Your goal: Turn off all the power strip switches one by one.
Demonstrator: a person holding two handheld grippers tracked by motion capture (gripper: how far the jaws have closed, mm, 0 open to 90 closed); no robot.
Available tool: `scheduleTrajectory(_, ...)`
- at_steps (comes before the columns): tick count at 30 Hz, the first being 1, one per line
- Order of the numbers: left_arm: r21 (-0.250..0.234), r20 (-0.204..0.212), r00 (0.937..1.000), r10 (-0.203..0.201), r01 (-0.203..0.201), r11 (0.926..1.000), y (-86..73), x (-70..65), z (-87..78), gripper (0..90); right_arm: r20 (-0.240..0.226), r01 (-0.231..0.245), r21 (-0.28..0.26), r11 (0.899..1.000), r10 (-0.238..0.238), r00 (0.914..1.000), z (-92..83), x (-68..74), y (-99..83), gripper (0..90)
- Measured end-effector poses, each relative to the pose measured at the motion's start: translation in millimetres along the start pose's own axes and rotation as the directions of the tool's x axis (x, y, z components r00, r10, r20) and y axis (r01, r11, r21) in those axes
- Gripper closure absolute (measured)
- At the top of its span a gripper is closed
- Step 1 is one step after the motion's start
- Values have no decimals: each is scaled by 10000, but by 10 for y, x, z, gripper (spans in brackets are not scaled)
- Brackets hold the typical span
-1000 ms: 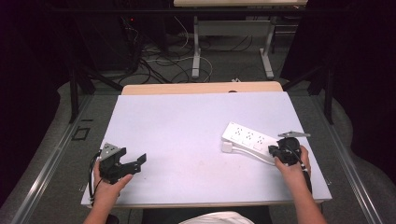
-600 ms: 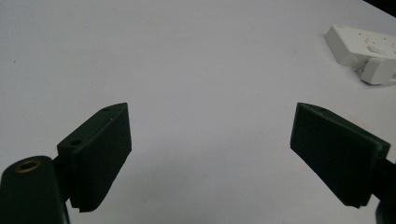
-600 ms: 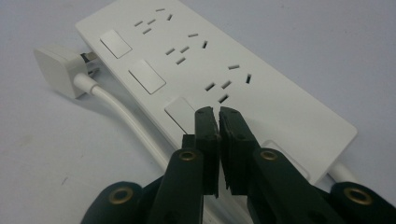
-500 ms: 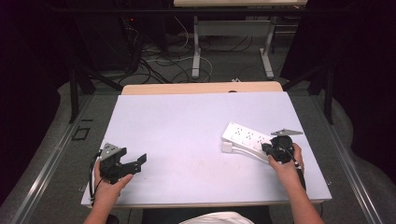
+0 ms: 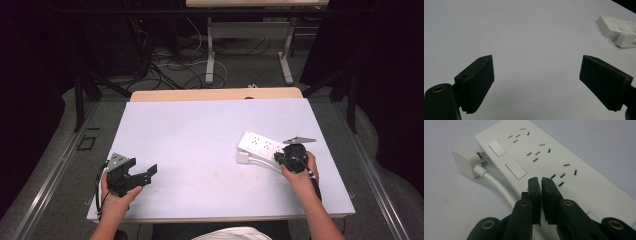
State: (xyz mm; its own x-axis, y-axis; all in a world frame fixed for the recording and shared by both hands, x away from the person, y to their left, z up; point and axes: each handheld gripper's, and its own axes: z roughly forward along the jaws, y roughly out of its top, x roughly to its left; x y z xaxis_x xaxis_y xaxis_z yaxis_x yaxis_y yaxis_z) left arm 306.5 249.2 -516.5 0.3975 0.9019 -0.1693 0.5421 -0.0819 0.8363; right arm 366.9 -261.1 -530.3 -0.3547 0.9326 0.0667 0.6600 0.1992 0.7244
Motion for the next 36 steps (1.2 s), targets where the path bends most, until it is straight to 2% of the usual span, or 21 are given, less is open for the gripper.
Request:
scheduleTrajectory(8,-13,6,9997,-238,238,9997,2,12,7,91,-21,178,37,9998,-178,9998,74,83,43,854)
scheduleTrajectory(21,-148,15,9996,-285,285,9995,5,18,18,3,-45,90,72,9999,-90,9999,80,78,49,852)
scheduleTrajectory(29,-124,-147,9996,-244,242,9996,5,25,20,3,4,167,69,9998,-167,9999,81,79,49,852)
scheduleTrajectory(36,-84,-103,9997,-208,208,9997,5,27,19,2,14,139,63,9999,-139,9999,81,85,46,852)
